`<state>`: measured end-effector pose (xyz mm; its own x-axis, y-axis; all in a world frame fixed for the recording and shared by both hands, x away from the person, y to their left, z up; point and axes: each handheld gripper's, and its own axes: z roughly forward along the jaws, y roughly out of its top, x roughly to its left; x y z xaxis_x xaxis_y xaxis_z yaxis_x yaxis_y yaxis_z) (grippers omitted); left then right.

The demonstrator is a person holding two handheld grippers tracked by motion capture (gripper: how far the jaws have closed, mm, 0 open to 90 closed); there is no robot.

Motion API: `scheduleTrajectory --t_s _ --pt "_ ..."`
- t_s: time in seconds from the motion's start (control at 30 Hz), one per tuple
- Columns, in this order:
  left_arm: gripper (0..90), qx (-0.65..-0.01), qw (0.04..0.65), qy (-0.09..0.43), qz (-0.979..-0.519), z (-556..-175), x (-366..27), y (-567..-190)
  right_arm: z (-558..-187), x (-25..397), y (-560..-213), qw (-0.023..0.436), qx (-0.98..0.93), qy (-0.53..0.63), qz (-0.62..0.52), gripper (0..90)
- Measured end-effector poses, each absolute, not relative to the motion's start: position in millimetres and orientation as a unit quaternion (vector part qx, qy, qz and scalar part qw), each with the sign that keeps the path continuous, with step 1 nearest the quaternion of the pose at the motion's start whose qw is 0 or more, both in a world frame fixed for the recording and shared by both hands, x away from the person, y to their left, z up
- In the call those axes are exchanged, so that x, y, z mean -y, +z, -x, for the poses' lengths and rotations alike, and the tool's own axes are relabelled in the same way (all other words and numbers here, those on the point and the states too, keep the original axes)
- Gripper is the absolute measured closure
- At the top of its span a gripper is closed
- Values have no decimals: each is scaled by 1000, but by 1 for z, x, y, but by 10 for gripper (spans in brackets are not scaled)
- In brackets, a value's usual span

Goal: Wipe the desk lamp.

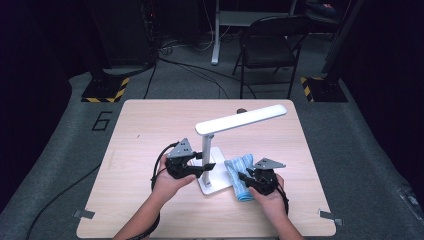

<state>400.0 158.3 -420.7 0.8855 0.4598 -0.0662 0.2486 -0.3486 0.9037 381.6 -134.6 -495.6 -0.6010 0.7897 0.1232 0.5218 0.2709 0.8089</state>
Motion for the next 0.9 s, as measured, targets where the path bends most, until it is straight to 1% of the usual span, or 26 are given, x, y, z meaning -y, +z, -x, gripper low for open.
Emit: scheduleTrajectory --t_s 0.03,0.07,0.43,0.6,0.73,0.8,0.9 --pt "513 -214 526 105 -816 -403 -158 -420 -381 134 -496 149 -782 431 -425 671" --pt "514 -215 524 105 -818 -404 -157 -420 -382 135 -497 155 -782 431 -423 669" --pt "512 -221 524 104 -816 -417 -155 -420 -380 127 -500 152 -791 424 -414 667" --pt "512 -222 523 107 -816 -419 -155 -420 -379 119 -503 154 -809 398 -403 675" --pt "512 -227 529 104 -811 -417 -154 -421 -379 114 -507 135 -826 375 -399 692" --pt "511 -227 527 102 -812 -417 -155 -421 -376 107 -508 146 -835 360 -390 697" --pt "511 -224 524 99 -816 -417 -154 -420 -372 96 -509 148 -835 360 -389 701"
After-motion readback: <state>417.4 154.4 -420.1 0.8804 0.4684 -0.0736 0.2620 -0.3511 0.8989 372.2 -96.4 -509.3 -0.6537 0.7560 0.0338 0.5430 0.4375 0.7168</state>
